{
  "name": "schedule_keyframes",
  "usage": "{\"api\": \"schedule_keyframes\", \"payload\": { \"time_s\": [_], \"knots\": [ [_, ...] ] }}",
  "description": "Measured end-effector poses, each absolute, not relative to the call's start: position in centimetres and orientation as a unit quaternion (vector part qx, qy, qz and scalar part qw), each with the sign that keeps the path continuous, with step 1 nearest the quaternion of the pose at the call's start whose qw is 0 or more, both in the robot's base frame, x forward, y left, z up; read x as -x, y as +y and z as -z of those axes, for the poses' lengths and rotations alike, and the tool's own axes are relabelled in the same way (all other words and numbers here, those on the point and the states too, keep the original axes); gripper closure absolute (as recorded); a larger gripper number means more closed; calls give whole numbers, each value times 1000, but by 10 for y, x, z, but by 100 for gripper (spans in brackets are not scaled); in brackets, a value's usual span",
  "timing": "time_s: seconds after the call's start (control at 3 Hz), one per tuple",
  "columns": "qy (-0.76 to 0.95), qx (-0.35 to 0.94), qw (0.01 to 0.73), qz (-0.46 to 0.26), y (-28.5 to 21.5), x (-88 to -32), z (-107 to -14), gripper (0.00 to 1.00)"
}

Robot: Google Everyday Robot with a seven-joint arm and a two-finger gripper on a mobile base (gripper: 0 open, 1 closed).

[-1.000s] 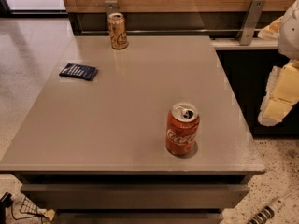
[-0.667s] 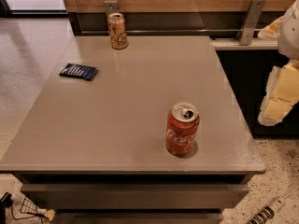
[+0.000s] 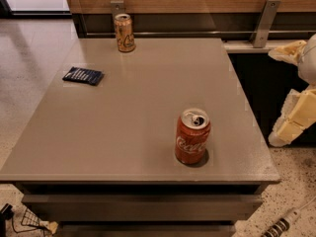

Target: Move coke can near orange can

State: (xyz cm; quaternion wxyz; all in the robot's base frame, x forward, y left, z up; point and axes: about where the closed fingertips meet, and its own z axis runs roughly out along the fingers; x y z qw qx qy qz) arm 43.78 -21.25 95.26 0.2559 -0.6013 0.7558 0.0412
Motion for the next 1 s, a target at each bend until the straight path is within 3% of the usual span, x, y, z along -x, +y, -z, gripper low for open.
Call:
{"api": "schedule_keyframes", "payload": {
  "time_s": [1.0],
  "knots": [
    [651,574,431,-248,-160,-436,-905,0]
  ]
}}
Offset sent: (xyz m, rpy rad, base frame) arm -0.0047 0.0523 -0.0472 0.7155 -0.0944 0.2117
